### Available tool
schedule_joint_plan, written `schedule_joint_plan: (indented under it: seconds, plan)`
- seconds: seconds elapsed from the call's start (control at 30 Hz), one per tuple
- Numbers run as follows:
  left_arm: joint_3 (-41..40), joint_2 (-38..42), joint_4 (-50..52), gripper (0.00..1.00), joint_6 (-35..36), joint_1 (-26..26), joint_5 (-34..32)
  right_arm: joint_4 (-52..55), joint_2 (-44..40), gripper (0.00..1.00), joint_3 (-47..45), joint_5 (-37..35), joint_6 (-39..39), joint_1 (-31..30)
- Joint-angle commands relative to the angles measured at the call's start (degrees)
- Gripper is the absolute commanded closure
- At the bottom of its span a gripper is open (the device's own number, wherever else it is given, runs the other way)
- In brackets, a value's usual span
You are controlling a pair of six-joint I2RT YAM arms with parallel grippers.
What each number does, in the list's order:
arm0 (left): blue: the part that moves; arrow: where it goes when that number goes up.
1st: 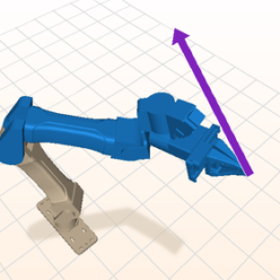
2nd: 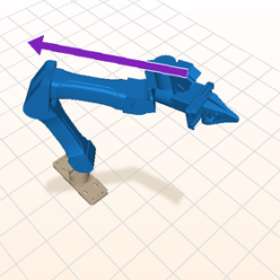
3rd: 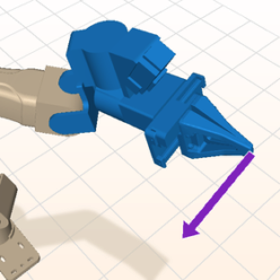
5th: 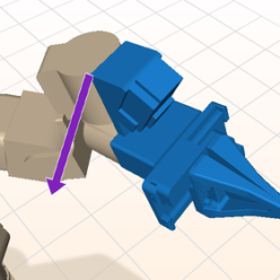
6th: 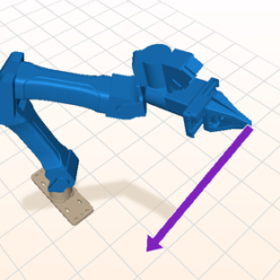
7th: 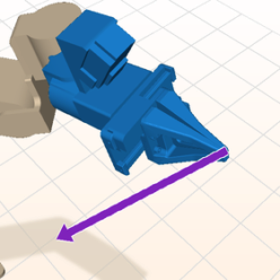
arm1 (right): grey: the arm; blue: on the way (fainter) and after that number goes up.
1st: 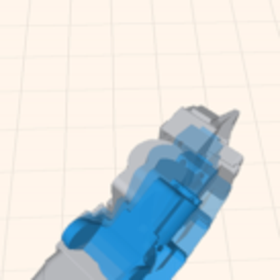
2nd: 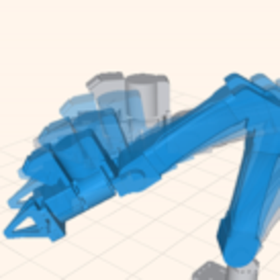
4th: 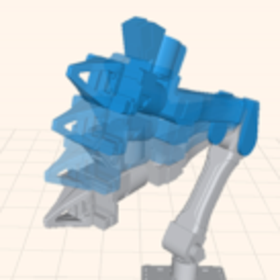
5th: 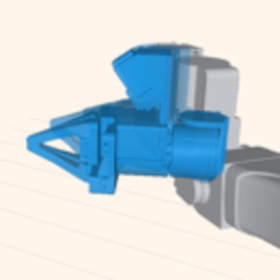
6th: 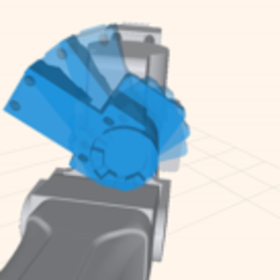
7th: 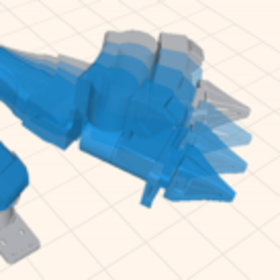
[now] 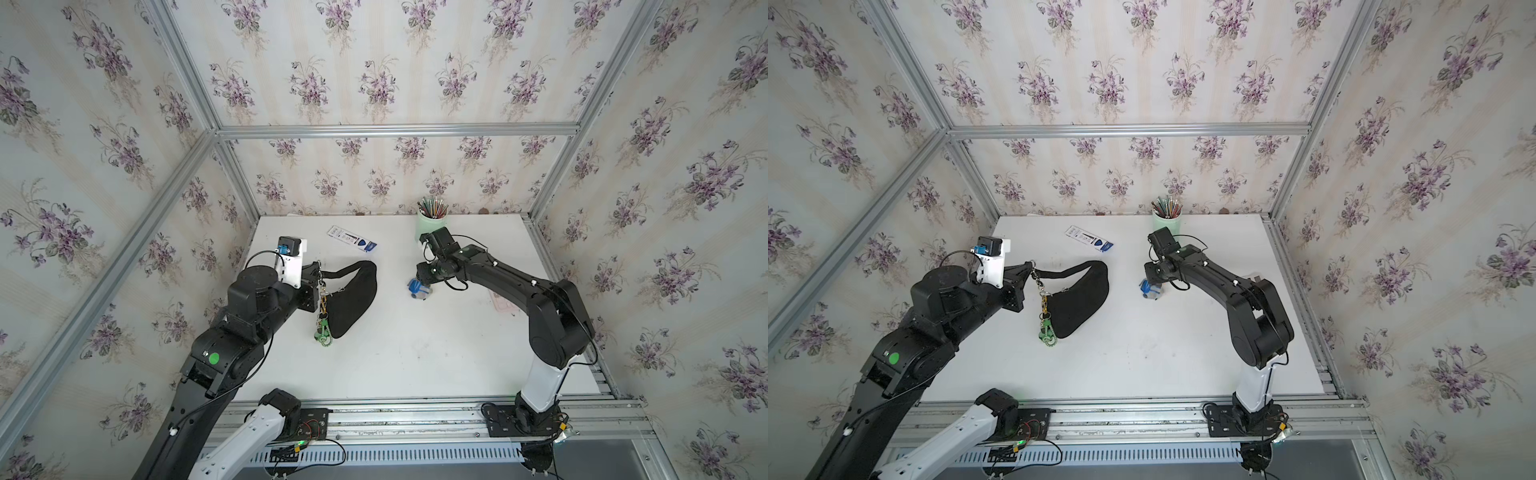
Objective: Remove the decoration from the bag
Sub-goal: Place the decoration item at the center of the board, then adjust the bag.
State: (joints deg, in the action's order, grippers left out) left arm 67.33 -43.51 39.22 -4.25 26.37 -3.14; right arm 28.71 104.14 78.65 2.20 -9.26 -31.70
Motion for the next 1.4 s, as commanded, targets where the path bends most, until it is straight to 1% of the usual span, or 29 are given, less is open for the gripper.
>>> schedule_joint_plan:
  seconds: [0.0, 0.17, 0.3, 0.43, 0.5, 0.63, 0.73, 0.8, 0.97, 1.03, 1.1, 1.17, 1.23, 1.27, 1.37]
  plan:
    - [0.15, -0.05, -1.62, 1.00, -0.61, 0.00, 0.34, 1.10, -1.44, 0.49, 0.65, 0.36, -0.74, 0.06]
    - [1.11, -0.53, -1.30, 1.00, -1.49, 0.00, 2.99, -0.63, -5.61, 0.49, 0.35, 3.32, 0.36, 0.04]
    - [3.02, -2.29, -0.29, 1.00, -2.26, 0.00, 7.82, -5.70, -11.54, 0.50, -1.69, 9.85, 2.61, 0.06]
    - [5.50, -4.74, 0.57, 1.00, -3.36, 0.00, 13.64, -14.61, -20.07, 0.57, -6.57, 20.84, 5.04, 0.06]
    - [6.71, -6.03, 0.60, 1.00, -4.51, 0.00, 16.12, -18.67, -23.32, 0.59, -8.94, 26.13, 5.38, 0.06]
    - [9.09, -8.93, 0.00, 1.00, -7.52, 0.00, 21.59, -26.80, -27.99, 0.63, -13.37, 37.85, 4.19, 0.06]
    - [10.28, -10.19, -1.59, 1.00, -10.75, 0.00, 23.31, -32.97, -30.77, 0.63, -16.58, 44.43, 3.44, -1.42]
    - [10.56, -10.53, -3.44, 1.00, -13.12, 0.00, 25.62, -36.83, -32.69, 0.62, -18.86, 46.03, 3.35, -3.14]
    - [11.60, -11.42, -6.94, 1.00, -18.47, 0.06, 29.67, -47.76, -36.22, 0.59, -25.08, 47.03, 0.80, -6.46]
    - [11.77, -11.35, -8.66, 1.00, -19.96, 0.08, 31.94, -50.47, -36.85, 0.54, -26.86, 46.96, 0.48, -7.14]
    - [11.72, -11.05, -10.14, 1.00, -21.10, 0.08, 33.57, -52.01, -36.96, 0.48, -27.82, 46.47, 1.04, -7.47]
    - [11.77, -10.91, -10.81, 1.00, -21.66, 0.08, 34.55, -53.42, -36.38, 0.46, -28.33, 46.74, 2.11, -7.50]
    - [11.77, -10.96, -11.65, 1.00, -21.97, 0.08, 36.98, -52.84, -35.36, 0.45, -27.48, 47.22, 3.59, -7.54]
    - [11.77, -11.18, -12.41, 1.00, -22.25, 0.08, 39.47, -51.86, -34.71, 0.45, -26.22, 48.01, 4.58, -7.50]
    - [11.77, -11.67, -13.80, 1.00, -22.74, 0.16, 44.08, -51.86, -33.23, 0.45, -24.42, 50.98, 5.21, -7.50]
